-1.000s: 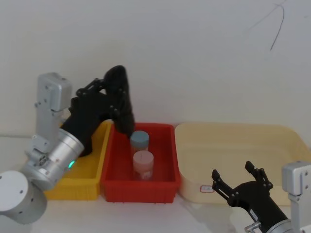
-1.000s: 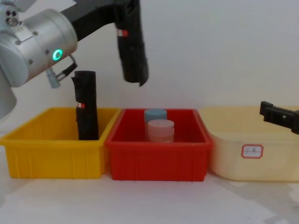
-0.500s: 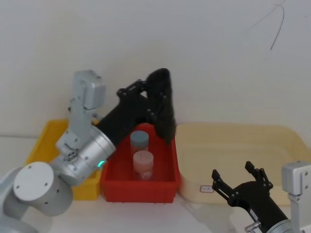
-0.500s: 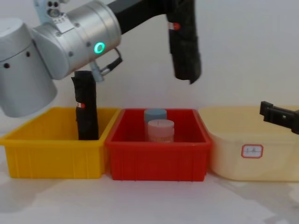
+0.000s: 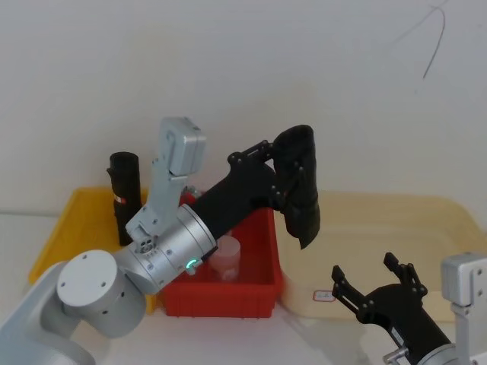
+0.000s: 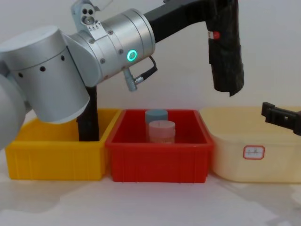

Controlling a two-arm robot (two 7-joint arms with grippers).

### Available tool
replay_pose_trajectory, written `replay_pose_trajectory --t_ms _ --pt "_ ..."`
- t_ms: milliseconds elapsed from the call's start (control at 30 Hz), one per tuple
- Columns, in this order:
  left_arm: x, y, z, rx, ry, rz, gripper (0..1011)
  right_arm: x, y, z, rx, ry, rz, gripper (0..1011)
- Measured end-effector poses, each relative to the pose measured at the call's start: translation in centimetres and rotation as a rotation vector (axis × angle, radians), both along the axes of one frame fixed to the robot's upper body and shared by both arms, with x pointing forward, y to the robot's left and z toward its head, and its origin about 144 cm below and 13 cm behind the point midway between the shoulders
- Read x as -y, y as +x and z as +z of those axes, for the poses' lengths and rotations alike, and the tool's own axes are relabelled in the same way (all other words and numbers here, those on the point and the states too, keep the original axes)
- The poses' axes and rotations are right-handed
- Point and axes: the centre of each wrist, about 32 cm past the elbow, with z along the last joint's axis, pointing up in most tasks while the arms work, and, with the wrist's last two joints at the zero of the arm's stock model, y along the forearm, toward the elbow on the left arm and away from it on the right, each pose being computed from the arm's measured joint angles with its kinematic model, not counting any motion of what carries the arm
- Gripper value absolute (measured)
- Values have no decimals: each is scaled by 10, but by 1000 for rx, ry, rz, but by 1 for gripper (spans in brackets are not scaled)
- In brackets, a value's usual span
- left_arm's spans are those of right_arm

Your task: Pick up the garbage bag with the one hand and transfer it to the other hand.

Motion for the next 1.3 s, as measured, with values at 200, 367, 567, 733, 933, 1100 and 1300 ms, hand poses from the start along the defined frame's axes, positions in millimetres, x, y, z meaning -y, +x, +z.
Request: replay_pose_trajectory --t_ms 200,367,567,733,933,1100,1300 --pt "4 2 -5 -23 -1 -10 371 0 0 0 0 0 0 1000" --pt "4 4 -9 -40 -1 -12 371 0 0 0 0 0 0 999" --pt "5 5 -11 -51 -2 -13 371 0 0 0 1 0 1 1000" --pt "5 6 -13 -56 -2 -14 371 0 2 2 7 -3 24 1000" --pt "6 7 -14 -62 -2 -14 371 -1 5 2 20 -19 65 999" --pt "6 7 -15 -64 -2 -14 371 -3 9 0 30 -38 98 1000" --pt "6 7 -15 -66 -2 -15 371 -7 18 -1 36 -62 125 1000"
